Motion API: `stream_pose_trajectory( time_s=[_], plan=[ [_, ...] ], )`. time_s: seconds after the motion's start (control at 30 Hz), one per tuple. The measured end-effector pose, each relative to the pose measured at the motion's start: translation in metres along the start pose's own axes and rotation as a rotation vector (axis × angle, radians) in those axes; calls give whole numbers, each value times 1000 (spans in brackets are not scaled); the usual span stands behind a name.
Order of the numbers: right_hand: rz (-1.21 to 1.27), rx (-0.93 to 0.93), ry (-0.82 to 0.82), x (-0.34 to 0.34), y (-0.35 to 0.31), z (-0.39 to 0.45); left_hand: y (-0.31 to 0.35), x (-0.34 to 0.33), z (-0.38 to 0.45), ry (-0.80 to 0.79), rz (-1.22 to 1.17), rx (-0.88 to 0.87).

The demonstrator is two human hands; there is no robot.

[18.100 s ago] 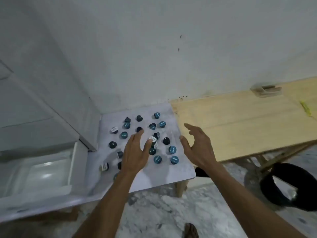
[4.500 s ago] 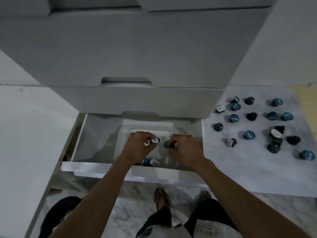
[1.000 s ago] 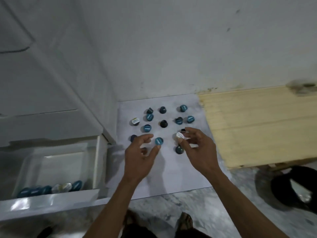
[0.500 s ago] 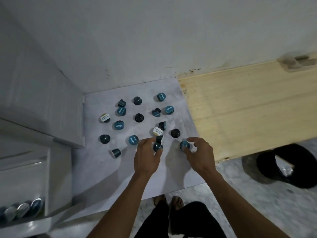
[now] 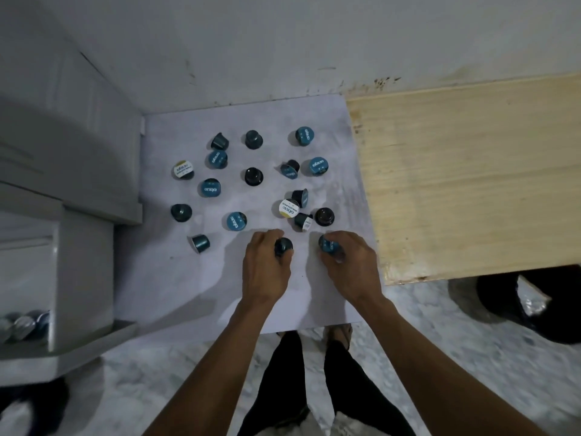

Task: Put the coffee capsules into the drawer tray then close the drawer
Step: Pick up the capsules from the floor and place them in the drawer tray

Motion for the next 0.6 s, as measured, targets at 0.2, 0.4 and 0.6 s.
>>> stream_pose_trajectory(
  time_s=[0.2, 0.4, 0.6],
  plan=[
    [-4, 103, 35, -7, 3, -1, -5, 0, -16, -73, 44, -94],
    [-4, 165, 66, -10, 10, -3, -9, 1, -25, 67, -11, -88],
    [-7, 215, 92, -13, 18, -11, -23, 0, -39, 260, 24, -164]
  ],
)
Point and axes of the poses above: each hand's wrist, its own z-axis towards the middle knuckle, its own x-axis out of the back of the hand, y = z × x, the point moved 3 cm from there along z, towards the middle knuckle, and after that the axes turned 13 degrees about -z, right-handed, at the moved point
